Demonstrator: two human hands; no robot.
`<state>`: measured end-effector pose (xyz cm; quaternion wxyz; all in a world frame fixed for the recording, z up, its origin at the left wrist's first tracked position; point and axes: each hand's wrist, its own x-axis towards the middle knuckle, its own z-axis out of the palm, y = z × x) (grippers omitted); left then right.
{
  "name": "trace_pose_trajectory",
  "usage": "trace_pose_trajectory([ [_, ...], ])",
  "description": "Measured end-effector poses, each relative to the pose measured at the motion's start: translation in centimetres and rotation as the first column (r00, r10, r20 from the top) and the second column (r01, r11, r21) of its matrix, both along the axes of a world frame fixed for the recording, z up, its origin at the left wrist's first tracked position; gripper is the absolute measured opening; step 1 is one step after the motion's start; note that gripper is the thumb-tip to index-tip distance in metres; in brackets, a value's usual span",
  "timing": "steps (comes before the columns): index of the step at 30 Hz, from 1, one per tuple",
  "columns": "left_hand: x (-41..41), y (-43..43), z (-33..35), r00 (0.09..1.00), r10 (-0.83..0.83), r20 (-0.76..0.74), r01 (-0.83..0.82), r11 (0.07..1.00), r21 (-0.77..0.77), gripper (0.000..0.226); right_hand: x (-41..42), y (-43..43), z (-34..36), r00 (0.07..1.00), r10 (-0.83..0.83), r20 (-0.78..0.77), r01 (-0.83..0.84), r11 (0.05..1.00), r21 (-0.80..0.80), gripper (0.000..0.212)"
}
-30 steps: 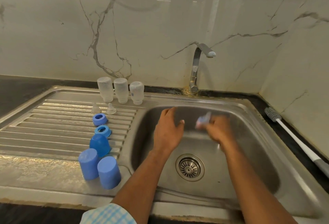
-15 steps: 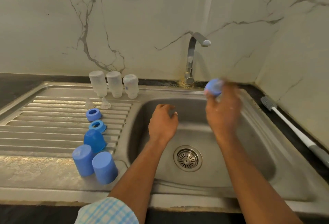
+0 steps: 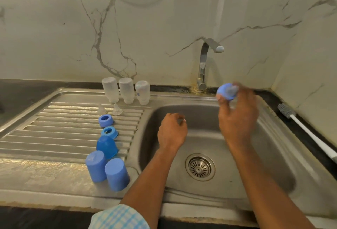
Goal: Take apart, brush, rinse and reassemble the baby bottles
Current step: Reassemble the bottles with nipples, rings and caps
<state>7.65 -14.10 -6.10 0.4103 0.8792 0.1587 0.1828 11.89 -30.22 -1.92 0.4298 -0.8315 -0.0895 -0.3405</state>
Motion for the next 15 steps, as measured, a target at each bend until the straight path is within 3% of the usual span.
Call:
trace_pose_trajectory([
  [1, -0.1, -0.2, -0.1, 1.000, -0.010, -0.015, 0.010, 1.000, 0.013, 0.026, -0.3, 0.4, -1.1, 0.968, 0.054, -0.245, -0.069, 0.996, -0.054, 0.025],
  [2, -0.2, -0.2, -0.3, 1.000, -0.012, -0.023, 0.012, 1.000, 0.019, 0.026, 0.1, 0.4, -2.8, 0.862, 0.087, -0.499, -0.123, 0.992, -0.039, 0.026],
  [3, -0.4, -0.2, -0.5, 1.000, -0.007, -0.022, 0.008, 1.000, 0.014, 0.025, -0.5, 0.5, -2.6, 0.812, 0.095, -0.576, -0.138, 0.990, -0.031, 0.028],
  [4, -0.2, -0.1, -0.4, 1.000, -0.001, -0.014, 0.001, 1.000, 0.009, 0.025, -0.7, 0.7, -1.7, 0.866, 0.077, -0.494, -0.104, 0.994, -0.027, 0.028],
  [5, 0.0, 0.0, -0.2, 1.000, 0.007, -0.002, -0.007, 1.000, 0.003, 0.024, -0.8, 0.8, -0.3, 0.973, 0.059, -0.222, -0.048, 0.997, 0.054, 0.025],
  [6, 0.2, 0.1, -0.1, 1.000, 0.012, 0.007, -0.012, 1.000, -0.005, 0.025, -0.3, 0.6, 0.1, 0.999, 0.032, 0.004, -0.032, 0.993, 0.114, 0.023],
  [7, 0.3, 0.1, -0.1, 1.000, 0.011, 0.007, -0.011, 1.000, -0.006, 0.025, -0.2, 0.7, 0.1, 0.996, -0.001, 0.085, -0.005, 0.997, 0.071, 0.024],
  [8, 0.2, 0.0, -0.1, 1.000, 0.003, -0.004, -0.003, 1.000, 0.004, 0.026, -0.4, 0.7, 0.1, 1.000, 0.016, 0.008, -0.016, 1.000, -0.002, 0.025],
  [9, 0.0, -0.2, -0.2, 1.000, -0.010, -0.021, 0.011, 1.000, 0.019, 0.026, -0.7, 0.8, -1.0, 0.949, 0.086, -0.302, -0.098, 0.995, -0.023, 0.026],
  [10, -0.2, -0.4, -0.4, 1.000, -0.014, -0.024, 0.015, 1.000, 0.016, 0.026, -0.3, 0.5, -2.7, 0.818, 0.126, -0.562, -0.149, 0.989, 0.004, 0.027],
  [11, -0.2, -0.3, -0.5, 1.000, -0.011, -0.018, 0.011, 1.000, 0.001, 0.026, -0.6, 0.6, -2.6, 0.766, 0.138, -0.628, -0.159, 0.987, 0.023, 0.027],
  [12, 0.0, -0.2, -0.4, 1.000, -0.004, -0.005, 0.004, 1.000, -0.005, 0.026, -0.3, 0.9, -2.0, 0.850, 0.115, -0.514, -0.105, 0.993, 0.048, 0.026],
  [13, 0.2, -0.1, -0.2, 1.000, 0.009, 0.010, -0.009, 1.000, -0.008, 0.025, -0.5, 1.2, -0.8, 0.969, 0.089, -0.232, -0.057, 0.988, 0.142, 0.022],
  [14, 0.3, 0.0, -0.2, 1.000, 0.026, 0.017, -0.026, 1.000, -0.012, 0.025, 0.0, 1.2, -0.7, 0.997, 0.063, -0.045, -0.054, 0.984, 0.168, 0.019],
  [15, 0.3, 0.0, -0.2, 1.000, 0.024, 0.007, -0.024, 1.000, -0.004, 0.025, -0.4, 1.5, -0.1, 0.999, 0.042, -0.020, -0.040, 0.996, 0.083, 0.019],
])
